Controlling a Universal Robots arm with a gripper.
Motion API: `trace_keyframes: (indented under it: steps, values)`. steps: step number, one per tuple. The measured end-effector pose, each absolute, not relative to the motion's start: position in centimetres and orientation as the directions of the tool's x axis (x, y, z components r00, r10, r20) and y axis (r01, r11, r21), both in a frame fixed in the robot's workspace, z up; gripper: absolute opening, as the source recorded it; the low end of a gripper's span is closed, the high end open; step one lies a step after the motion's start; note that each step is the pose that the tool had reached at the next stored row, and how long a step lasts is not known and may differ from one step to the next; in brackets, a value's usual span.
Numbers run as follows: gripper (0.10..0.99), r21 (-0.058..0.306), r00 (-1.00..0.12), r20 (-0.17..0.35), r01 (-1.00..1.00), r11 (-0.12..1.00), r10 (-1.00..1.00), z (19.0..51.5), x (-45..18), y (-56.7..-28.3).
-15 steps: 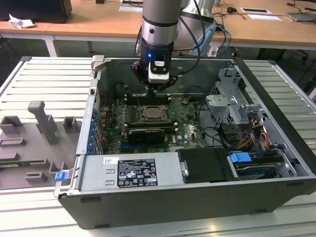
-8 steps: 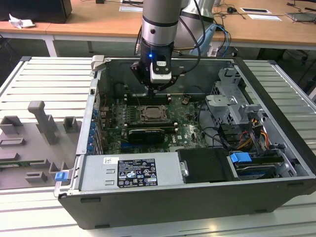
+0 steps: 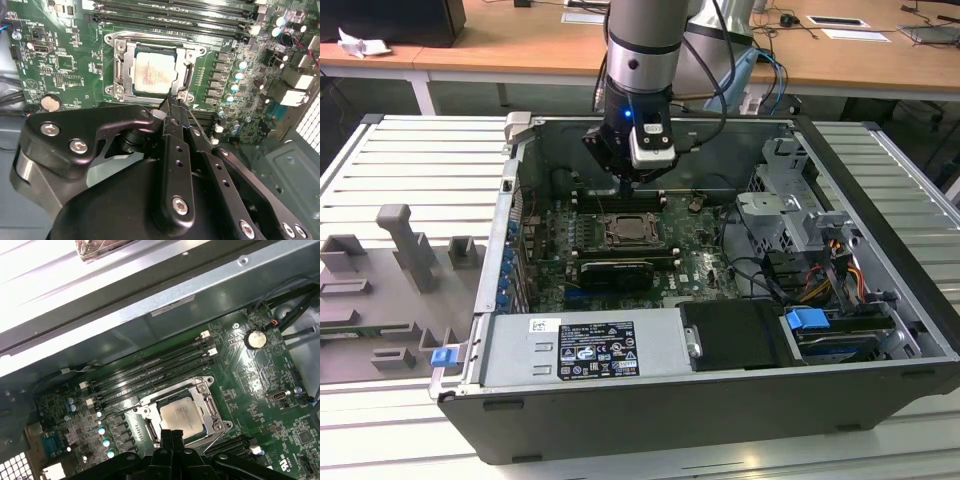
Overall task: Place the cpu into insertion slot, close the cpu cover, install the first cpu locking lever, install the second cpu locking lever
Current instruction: 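Install the first cpu locking lever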
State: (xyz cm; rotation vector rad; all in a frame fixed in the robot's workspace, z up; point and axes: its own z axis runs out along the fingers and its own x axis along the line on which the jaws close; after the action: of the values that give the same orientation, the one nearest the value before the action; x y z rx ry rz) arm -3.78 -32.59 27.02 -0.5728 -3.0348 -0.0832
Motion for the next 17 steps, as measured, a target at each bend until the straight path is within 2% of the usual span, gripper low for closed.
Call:
trace_keyframes:
  steps: [17]
  values:
    - [0.106, 0.043, -0.990, 0.061, 0.127, 0.991, 0.124, 27.02, -3.78, -32.59]
